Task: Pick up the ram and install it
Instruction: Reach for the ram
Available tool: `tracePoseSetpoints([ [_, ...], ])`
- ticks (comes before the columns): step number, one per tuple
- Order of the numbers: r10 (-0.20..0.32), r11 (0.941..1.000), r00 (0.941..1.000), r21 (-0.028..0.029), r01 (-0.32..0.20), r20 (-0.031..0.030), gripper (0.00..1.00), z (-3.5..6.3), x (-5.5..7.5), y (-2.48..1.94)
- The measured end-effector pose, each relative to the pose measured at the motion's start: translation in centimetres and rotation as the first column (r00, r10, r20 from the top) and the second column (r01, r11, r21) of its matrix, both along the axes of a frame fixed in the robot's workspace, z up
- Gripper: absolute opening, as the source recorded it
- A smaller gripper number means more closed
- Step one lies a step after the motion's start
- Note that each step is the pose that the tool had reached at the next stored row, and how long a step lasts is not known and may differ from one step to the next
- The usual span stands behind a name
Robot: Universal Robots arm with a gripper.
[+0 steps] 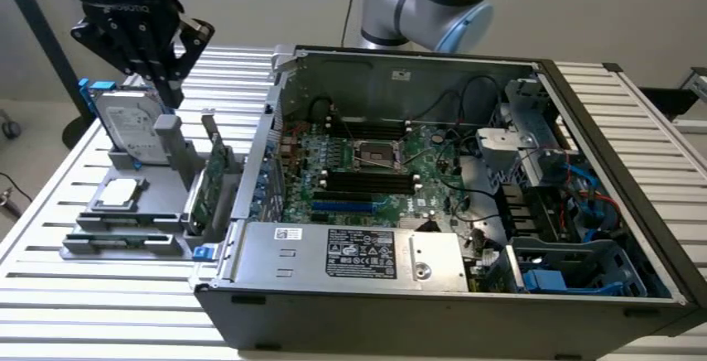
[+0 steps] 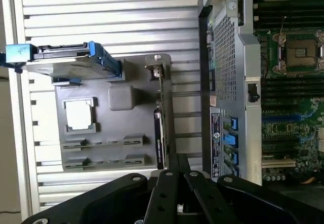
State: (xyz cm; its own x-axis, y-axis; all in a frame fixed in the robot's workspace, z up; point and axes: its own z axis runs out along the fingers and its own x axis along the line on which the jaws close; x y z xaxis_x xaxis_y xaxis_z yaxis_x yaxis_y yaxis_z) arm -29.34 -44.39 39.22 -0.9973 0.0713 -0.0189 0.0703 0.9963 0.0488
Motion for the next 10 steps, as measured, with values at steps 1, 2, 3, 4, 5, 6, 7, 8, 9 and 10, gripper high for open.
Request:
tracePoseSetpoints([
  [1, 0.0, 1.0, 1.0, 0.0, 0.0, 0.0, 0.11, -0.01, -0.4, -0.05],
  [2, 0.0, 1.0, 1.0, 0.0, 0.0, 0.0, 0.11, -0.01, -0.9, -0.1],
  [3, 0.0, 1.0, 1.0, 0.0, 0.0, 0.0001, 0.11, -0.01, -1.3, -0.15],
  [4, 0.0, 1.0, 1.0, 0.0, 0.0, 0.0, 0.11, -0.02, -1.7, -0.19],
  [5, 0.0, 1.0, 1.0, 0.0, 0.0, 0.0, 0.11, -0.02, -2.2, -0.24],
  [6, 0.0, 1.0, 1.0, 0.0, 0.0, 0.0001, 0.11, -0.03, -2.6, -0.29],
  [7, 0.0, 1.0, 1.0, 0.0, 0.0, 0.0, 0.11, -0.03, -3.1, -0.34],
  [8, 0.0, 1.0, 1.0, 0.0, 0.0, 0.0, 0.11, -0.03, -3.5, -0.38],
  [9, 0.0, 1.0, 1.0, 0.0, 0.0, 0.0001, 0.11, -0.04, -3.9, -0.43],
  [10, 0.0, 1.0, 1.0, 0.0, 0.0, 0.0, 0.11, -0.04, -4.4, -0.48],
])
